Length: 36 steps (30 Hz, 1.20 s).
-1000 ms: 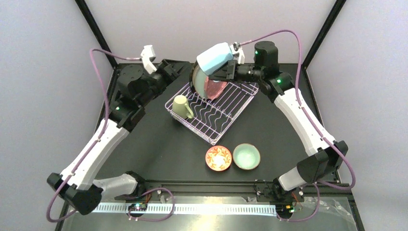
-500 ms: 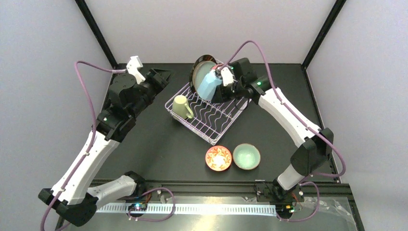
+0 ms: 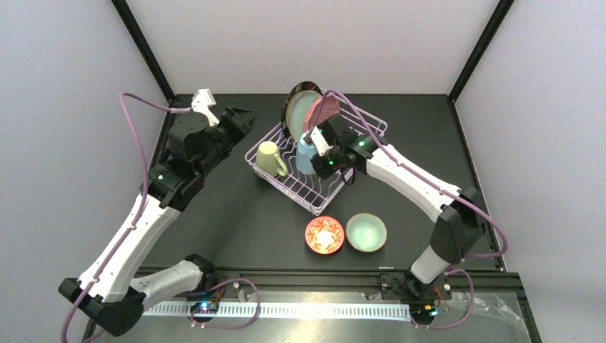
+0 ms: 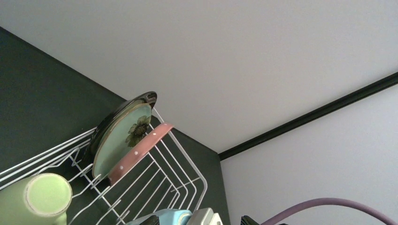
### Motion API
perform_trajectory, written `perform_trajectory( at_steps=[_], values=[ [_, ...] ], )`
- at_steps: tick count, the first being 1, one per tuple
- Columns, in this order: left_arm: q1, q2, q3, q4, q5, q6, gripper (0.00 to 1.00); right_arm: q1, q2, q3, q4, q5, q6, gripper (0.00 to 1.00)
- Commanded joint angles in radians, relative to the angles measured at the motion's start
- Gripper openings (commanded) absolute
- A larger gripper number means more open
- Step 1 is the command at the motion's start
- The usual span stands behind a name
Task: Load the mixed dishes into the dish rack
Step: Turn the cup upside down over the dish rack.
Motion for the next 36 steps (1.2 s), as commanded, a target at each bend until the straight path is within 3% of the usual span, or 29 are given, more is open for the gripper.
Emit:
perform_trajectory(
  at_steps=[1,10,36],
  values=[
    [0.006,0.001,-0.010,-0.023,-0.030,0.014,0.99,0.041,0.013,-0.008,0.095,0.058,-0.035,0.00],
    [0.006,-0.002,-0.015,-0.037,-0.050,0.027,0.99,0.094,0.040,-0.060,0.144,0.030,-0.040,0.00],
    [0.031,0.018,-0.030,-0.028,-0.031,0.047,0.99,0.095,0.114,-0.140,0.212,-0.070,-0.113,0.00]
  ],
)
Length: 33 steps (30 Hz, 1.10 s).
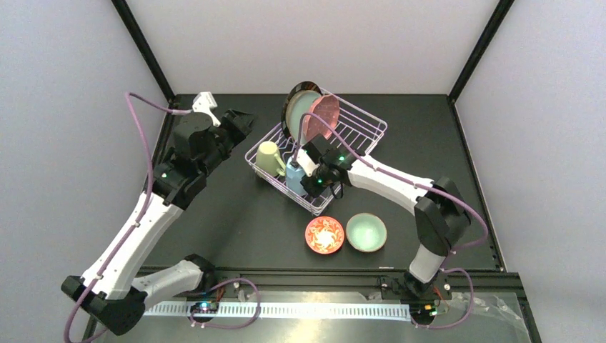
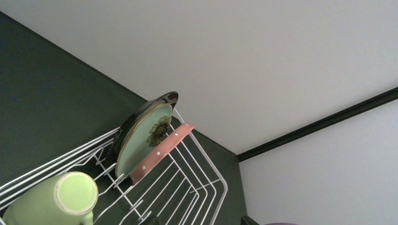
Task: Load the mixed dishes into the dish rack
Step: Turn the cup upside down over the dish rack.
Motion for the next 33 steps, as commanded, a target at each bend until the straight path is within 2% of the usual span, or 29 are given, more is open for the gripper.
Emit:
perform_trajectory(
  at_steps=[1,11,28,33],
  values=[
    [0.014,0.005,-0.009,-0.010,0.000,0.023,0.99,0.004,0.015,-0.008,0.085,-0.035,-0.022,0.00],
    [0.027,0.000,-0.030,0.004,0.014,0.021,0.99,0.003,0.050,-0.049,0.121,-0.041,-0.015,0.00],
    [0.051,0.014,-0.032,0.013,0.045,0.026,0.99,0.003,0.047,-0.045,0.127,0.166,0.024,0.00],
    [0.054,0.018,-0.033,0.019,0.055,0.021,0.99,0.004,0.057,-0.048,0.105,0.134,0.024,0.00]
  ],
)
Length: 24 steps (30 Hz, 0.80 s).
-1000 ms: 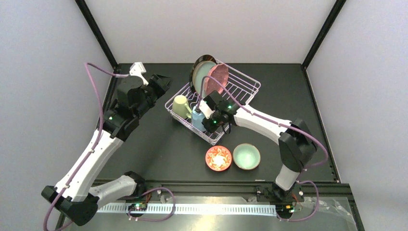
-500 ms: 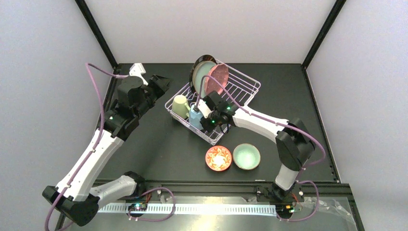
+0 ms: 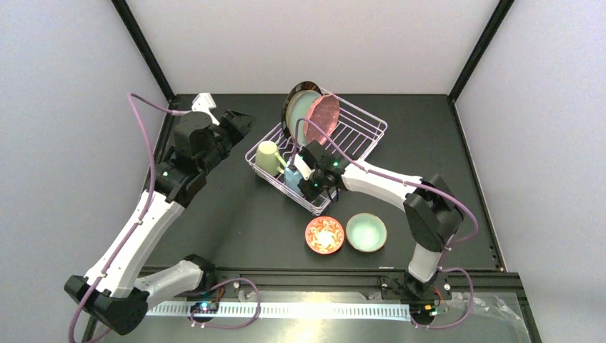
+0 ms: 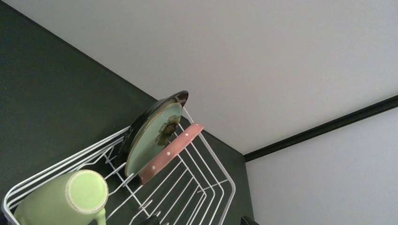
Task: Load the mixed dishes into the dish rack
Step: Turn the cup upside down over the dish rack.
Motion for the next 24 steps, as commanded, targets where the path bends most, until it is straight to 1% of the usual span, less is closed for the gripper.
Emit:
perform_trajectory(
  at_steps=[1,4,6,9,11,16,20,24],
  values=[
    [0.008,0.014,-0.003,0.017,0.023,0.019,0.99,-0.010,0.000,-0.004,-0.005,0.066,-0.004,0.00],
    [0.009,0.016,-0.005,0.022,0.028,0.017,0.99,-0.010,-0.001,-0.010,-0.010,0.067,-0.005,0.00],
    [0.008,0.018,-0.006,0.026,0.032,0.014,0.99,-0.010,0.002,-0.011,-0.013,0.067,-0.007,0.04],
    [0.008,0.021,-0.008,0.028,0.035,0.009,0.99,-0.009,0.008,-0.010,-0.016,0.076,-0.006,0.23],
    [0.009,0.023,-0.008,0.027,0.037,0.008,0.99,-0.009,0.012,-0.012,-0.016,0.081,-0.004,0.39],
    [0.009,0.021,-0.013,0.028,0.036,0.006,0.99,-0.010,0.006,-0.013,-0.014,0.092,-0.004,0.63],
    [0.009,0.021,-0.012,0.029,0.036,0.005,0.99,-0.009,-0.008,0.001,-0.016,0.097,-0.004,0.69],
    [0.009,0.024,-0.010,0.032,0.036,0.004,0.99,-0.009,-0.020,0.018,-0.023,0.099,-0.004,0.71]
  ],
)
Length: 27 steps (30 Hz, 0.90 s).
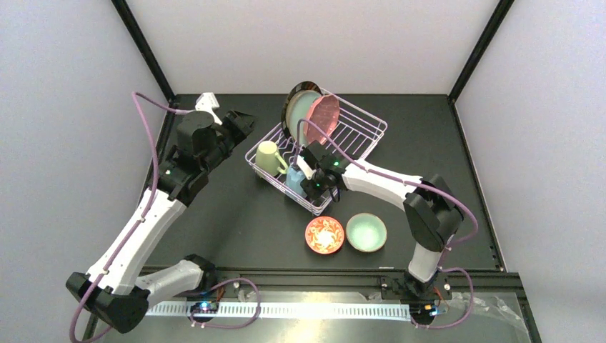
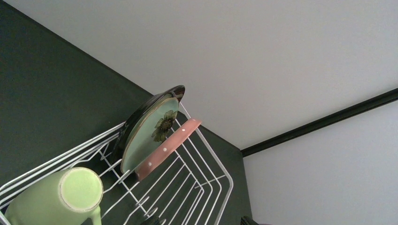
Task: Load the mixed dishes into the dish rack
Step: Turn the cup upside down over the dish rack.
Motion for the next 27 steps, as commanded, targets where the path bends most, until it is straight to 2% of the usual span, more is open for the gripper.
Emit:
perform_trajectory(
  at_steps=[1,8,13,27],
  values=[
    [0.006,0.009,-0.003,0.013,0.008,0.003,0.99,-0.003,-0.025,0.025,-0.003,0.036,-0.005,0.71],
    [0.006,0.013,-0.001,0.016,0.013,0.002,0.99,-0.003,-0.061,0.073,-0.026,0.040,-0.005,0.72],
    [0.007,0.015,-0.001,0.017,0.017,0.000,0.99,-0.002,-0.069,0.121,-0.057,0.051,-0.005,0.76],
    [0.007,0.011,-0.005,0.008,0.031,-0.002,0.99,-0.004,-0.145,0.121,-0.091,0.100,0.059,0.77]
  ],
)
